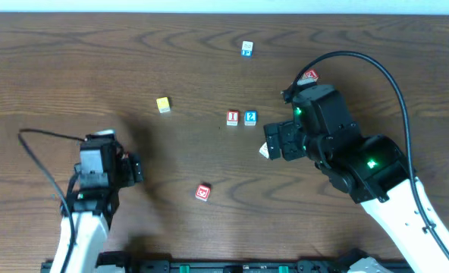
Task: Spell out Ai2
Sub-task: 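Move the left gripper over the red 'A' block and grasp it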
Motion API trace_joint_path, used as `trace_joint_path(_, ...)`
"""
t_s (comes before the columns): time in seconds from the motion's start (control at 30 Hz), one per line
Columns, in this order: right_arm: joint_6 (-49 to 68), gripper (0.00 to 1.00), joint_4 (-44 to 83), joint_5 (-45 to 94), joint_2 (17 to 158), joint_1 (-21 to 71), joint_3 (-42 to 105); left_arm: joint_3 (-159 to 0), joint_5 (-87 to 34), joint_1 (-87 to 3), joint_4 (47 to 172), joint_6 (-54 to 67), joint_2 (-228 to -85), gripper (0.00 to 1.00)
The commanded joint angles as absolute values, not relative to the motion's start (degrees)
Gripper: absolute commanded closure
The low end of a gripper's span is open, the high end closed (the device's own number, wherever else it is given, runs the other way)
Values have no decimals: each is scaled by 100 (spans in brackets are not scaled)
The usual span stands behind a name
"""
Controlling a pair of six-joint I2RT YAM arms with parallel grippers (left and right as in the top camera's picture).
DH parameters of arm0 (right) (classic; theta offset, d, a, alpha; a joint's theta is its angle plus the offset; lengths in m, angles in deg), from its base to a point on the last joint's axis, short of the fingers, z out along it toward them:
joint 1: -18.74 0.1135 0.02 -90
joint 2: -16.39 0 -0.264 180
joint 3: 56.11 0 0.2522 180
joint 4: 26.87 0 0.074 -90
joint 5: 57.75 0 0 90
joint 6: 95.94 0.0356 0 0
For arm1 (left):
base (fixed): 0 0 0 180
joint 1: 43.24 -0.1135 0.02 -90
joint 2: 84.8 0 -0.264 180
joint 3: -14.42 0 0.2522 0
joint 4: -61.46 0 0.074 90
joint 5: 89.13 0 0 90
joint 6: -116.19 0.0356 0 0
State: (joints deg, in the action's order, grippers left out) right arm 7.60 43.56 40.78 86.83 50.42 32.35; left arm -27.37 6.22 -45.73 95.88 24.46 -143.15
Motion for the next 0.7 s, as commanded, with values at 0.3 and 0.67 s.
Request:
trace_joint_path(0.3, 679, 1, 4120, 4155, 8663, 5005, 3257, -3069, 705, -4586, 9341, 3241, -15602, 5)
trace_joint_path(0.67, 681, 1, 4076, 4194, 8667, 5005, 3257, -3069, 38, -4586, 8801, 3768, -16063, 0)
